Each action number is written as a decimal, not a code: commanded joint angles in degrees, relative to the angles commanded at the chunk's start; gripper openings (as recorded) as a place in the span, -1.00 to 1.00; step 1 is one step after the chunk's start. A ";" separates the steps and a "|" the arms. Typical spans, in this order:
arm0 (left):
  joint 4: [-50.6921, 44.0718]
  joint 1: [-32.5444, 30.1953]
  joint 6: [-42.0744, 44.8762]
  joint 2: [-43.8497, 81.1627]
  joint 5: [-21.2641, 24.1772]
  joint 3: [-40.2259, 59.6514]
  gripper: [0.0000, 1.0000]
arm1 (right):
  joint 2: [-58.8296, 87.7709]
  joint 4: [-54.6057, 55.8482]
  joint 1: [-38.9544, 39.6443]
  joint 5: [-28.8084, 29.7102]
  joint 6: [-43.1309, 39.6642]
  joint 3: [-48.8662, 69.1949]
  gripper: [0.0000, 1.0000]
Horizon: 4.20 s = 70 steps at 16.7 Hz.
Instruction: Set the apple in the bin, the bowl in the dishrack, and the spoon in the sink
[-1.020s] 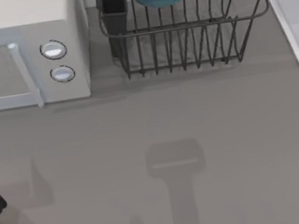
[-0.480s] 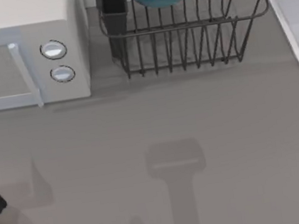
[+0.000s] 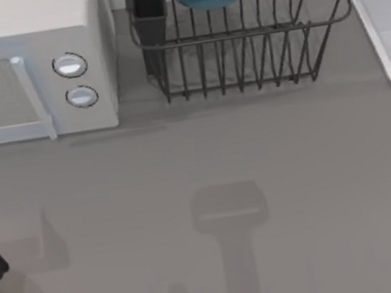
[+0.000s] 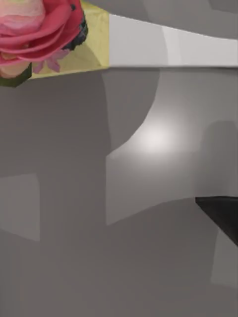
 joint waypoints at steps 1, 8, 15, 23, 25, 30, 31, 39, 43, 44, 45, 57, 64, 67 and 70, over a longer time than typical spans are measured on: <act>0.00 0.00 0.00 0.00 0.00 0.00 1.00 | 0.00 0.00 0.00 0.00 0.00 0.00 0.85; 0.00 0.00 0.00 0.00 0.00 0.00 1.00 | 0.00 0.00 0.00 0.00 0.00 0.00 -0.21; 0.00 0.00 0.00 0.00 0.00 0.00 1.00 | 0.00 0.00 0.00 0.00 0.00 0.00 -1.00; 0.00 0.00 0.00 0.00 0.00 0.00 1.00 | -3.88 -3.98 -0.21 -0.70 0.06 1.98 -1.00; 0.00 0.00 0.00 0.00 0.00 0.00 1.00 | -4.50 -5.94 -0.28 -0.76 -0.01 3.26 -1.00; 0.00 0.00 0.00 0.00 0.00 0.00 1.00 | -8.70 -17.58 -0.27 -0.75 -0.44 10.45 -1.00; 0.00 0.00 0.00 0.00 0.00 0.00 1.00 | -9.73 -20.21 -0.31 -0.74 -0.44 12.05 -1.00; 0.00 0.00 0.00 0.00 0.00 0.00 1.00 | -13.56 -29.00 -0.39 -0.69 -0.33 17.35 -1.00; 0.00 0.00 0.00 0.00 0.00 0.00 1.00 | -11.69 -29.68 0.07 -0.73 0.23 19.05 -1.00; 0.00 0.00 0.00 0.00 0.00 0.00 1.00 | -10.08 -30.47 0.46 -0.72 0.70 20.88 -1.00; 0.00 0.00 0.00 0.00 0.00 0.00 1.00 | -7.96 -31.49 1.01 -0.71 1.29 23.32 -1.00; 0.00 0.00 0.00 0.00 0.00 0.00 1.00 | 37.44 -53.91 14.57 -0.37 15.23 89.45 -1.00; 0.00 0.00 0.00 0.00 0.00 0.00 1.00 | 56.71 -62.23 22.35 0.30 23.30 120.04 -1.00; 0.00 0.00 0.00 0.00 0.00 0.00 1.00 | 59.46 -63.19 23.77 0.55 24.73 124.26 -1.00; 0.00 0.00 0.00 0.00 0.00 0.00 1.00 | 59.62 -63.24 23.86 0.57 24.82 124.50 -1.00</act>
